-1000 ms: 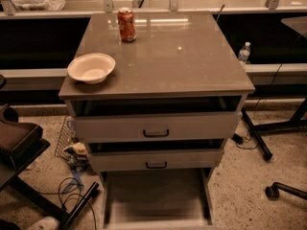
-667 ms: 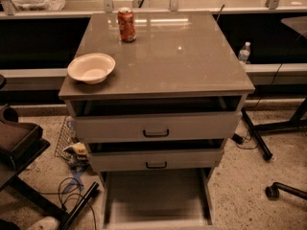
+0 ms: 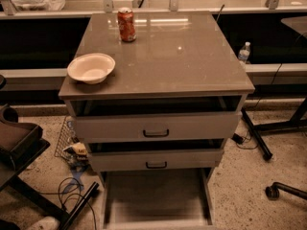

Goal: Close bottom drawer

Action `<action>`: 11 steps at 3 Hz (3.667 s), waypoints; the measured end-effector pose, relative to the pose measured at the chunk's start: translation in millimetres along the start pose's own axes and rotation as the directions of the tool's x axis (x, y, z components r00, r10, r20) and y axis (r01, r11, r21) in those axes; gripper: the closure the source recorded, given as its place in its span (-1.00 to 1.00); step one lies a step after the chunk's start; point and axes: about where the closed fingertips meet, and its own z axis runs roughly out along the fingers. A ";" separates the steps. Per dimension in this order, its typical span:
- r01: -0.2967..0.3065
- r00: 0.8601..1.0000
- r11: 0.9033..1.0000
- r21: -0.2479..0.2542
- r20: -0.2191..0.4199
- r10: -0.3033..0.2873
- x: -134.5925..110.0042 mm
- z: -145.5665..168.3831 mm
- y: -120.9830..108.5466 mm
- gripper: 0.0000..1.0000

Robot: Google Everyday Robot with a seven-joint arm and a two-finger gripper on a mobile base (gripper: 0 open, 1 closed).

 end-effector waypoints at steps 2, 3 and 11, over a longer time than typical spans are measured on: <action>-0.021 0.985 0.998 -0.052 0.170 0.030 21.0 87.2 -16.8 1.00; 0.017 0.980 0.998 -0.060 0.198 -0.005 9.1 106.5 -33.3 1.00; 0.184 0.969 0.983 -0.026 0.170 -0.177 -66.8 164.1 -176.6 1.00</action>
Offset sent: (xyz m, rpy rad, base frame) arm 0.0543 0.0612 -0.1083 0.2576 -0.0188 0.0354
